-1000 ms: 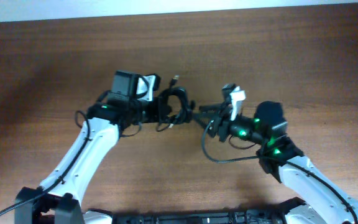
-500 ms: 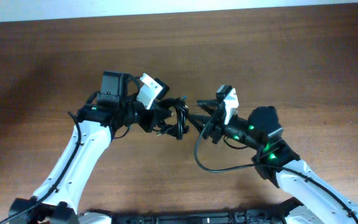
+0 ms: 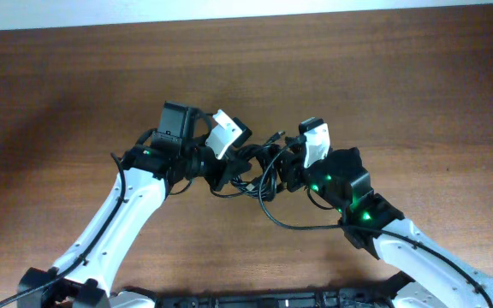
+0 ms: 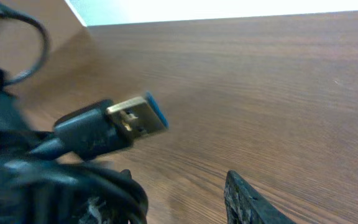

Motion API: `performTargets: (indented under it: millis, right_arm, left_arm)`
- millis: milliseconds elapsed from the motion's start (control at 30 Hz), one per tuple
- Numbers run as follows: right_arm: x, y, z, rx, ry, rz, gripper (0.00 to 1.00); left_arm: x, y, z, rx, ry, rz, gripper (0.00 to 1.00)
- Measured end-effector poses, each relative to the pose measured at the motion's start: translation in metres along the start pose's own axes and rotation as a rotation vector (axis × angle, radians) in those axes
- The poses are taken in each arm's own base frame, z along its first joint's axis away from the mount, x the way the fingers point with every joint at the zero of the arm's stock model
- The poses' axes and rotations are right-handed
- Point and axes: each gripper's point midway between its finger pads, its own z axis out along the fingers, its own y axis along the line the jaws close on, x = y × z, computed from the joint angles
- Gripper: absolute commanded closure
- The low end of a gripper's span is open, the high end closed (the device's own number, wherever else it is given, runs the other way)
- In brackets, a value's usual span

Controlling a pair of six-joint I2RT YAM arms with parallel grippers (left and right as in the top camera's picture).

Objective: Untangle cables

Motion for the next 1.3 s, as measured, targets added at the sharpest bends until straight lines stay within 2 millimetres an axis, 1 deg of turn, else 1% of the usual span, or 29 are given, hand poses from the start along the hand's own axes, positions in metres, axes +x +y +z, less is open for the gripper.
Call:
performTargets:
  millis: [100,167,233,267,333,400,433,467,500,533,600,633,700,733,767,800,933,967,1000,1067,1100,1133,1167,1200,1233,1267,1300]
  right_arm:
    - [0.0,-0.005,0.006,0.007,-0.008,0.006,0.55]
    - [0.002,-0.017,0.008,0.031,0.001,0.05,0.55]
    - [0.0,-0.036,0.005,0.041,0.004,0.119,0.55]
    - [-0.002,-0.047,0.002,0.046,0.007,0.149,0.55]
    - [0.005,-0.071,-0.005,0.079,0.043,0.209,0.55]
    - [0.013,-0.1,-0.012,0.165,0.067,0.266,0.55]
    - [0.016,-0.127,-0.02,0.258,0.059,0.306,0.55]
    - [0.016,-0.148,-0.027,0.335,0.043,0.331,0.55]
    - [0.016,-0.159,-0.031,0.373,0.032,0.342,0.46]
    - [0.015,-0.164,-0.034,0.392,0.024,0.346,0.38]
    - [0.014,-0.17,-0.037,0.413,0.016,0.357,0.28]
    - [0.014,-0.172,-0.038,0.418,0.013,0.358,0.25]
    - [0.014,-0.169,-0.037,0.38,0.019,0.371,0.06]
    - [0.013,-0.165,-0.037,0.329,0.022,0.389,0.02]
    - [0.01,-0.162,-0.039,0.287,0.016,0.411,0.02]
    - [0.002,-0.159,-0.044,0.23,-0.004,0.427,0.02]
    - [-0.049,-0.142,-0.081,0.029,-0.15,0.408,0.02]
    - [-0.061,-0.135,-0.088,-0.032,-0.182,0.417,0.02]
    - [-0.064,-0.129,-0.089,-0.073,-0.183,0.441,0.02]
    - [-0.065,-0.119,-0.09,-0.134,-0.168,0.496,0.02]
    - [-0.065,-0.117,-0.09,-0.143,-0.163,0.513,0.02]
    - [-0.063,-0.119,-0.089,-0.144,-0.159,0.538,0.02]
    - [-0.062,-0.12,-0.088,-0.142,-0.155,0.551,0.02]
    - [-0.062,-0.121,-0.088,-0.139,-0.155,0.555,0.02]
    - [-0.061,-0.122,-0.087,-0.137,-0.155,0.559,0.02]
    - [-0.061,-0.122,-0.087,-0.137,-0.154,0.56,0.02]
    - [-0.061,-0.122,-0.087,-0.137,-0.155,0.562,0.02]
  left_arm:
    - [-0.009,-0.006,0.0,0.045,-0.043,0.036,1.0]
    - [-0.01,-0.011,0.0,0.074,-0.053,0.036,1.0]
    - [-0.016,-0.017,-0.002,0.115,-0.081,0.044,1.0]
    - [-0.018,-0.017,-0.004,0.125,-0.093,0.041,1.0]
    - [-0.022,-0.012,-0.013,0.146,-0.13,0.019,1.0]
    - [-0.025,-0.014,-0.022,0.194,-0.167,-0.003,1.0]
    - [-0.028,-0.017,-0.027,0.234,-0.191,-0.008,1.0]
    - [-0.029,-0.021,-0.031,0.262,-0.206,-0.009,1.0]
    - [-0.031,-0.024,-0.032,0.284,-0.214,-0.008,1.0]
    - [-0.032,-0.028,-0.034,0.302,-0.221,-0.006,1.0]
    - [-0.032,-0.028,-0.034,0.306,-0.222,-0.006,1.0]
    - [-0.031,-0.027,-0.033,0.296,-0.219,-0.007,1.0]
    - [-0.03,-0.024,-0.032,0.278,-0.212,-0.011,1.0]
    - [-0.03,-0.021,-0.031,0.265,-0.204,-0.028,1.0]
    - [-0.028,-0.018,-0.03,0.248,-0.196,-0.045,1.0]
    - [-0.026,-0.012,-0.028,0.215,-0.182,-0.063,1.0]
    - [-0.026,0.01,-0.025,0.089,-0.165,-0.063,1.0]
    - [-0.025,0.02,-0.024,0.03,-0.156,-0.058,1.0]
    - [-0.025,0.026,-0.024,-0.005,-0.156,-0.053,1.0]
    - [-0.04,0.049,-0.03,-0.127,-0.201,-0.009,1.0]
    - [-0.054,0.066,-0.037,-0.212,-0.251,0.016,1.0]
    - [-0.065,0.085,-0.05,-0.301,-0.301,0.016,1.0]
    - [-0.071,0.102,-0.064,-0.369,-0.34,-0.005,1.0]
    - [-0.075,0.11,-0.073,-0.397,-0.372,-0.018,1.0]
    - [-0.077,0.123,-0.087,-0.439,-0.408,-0.048,1.0]
    - [-0.074,0.137,-0.1,-0.479,-0.43,-0.095,1.0]
    - [-0.071,0.143,-0.106,-0.496,-0.437,-0.117,1.0]
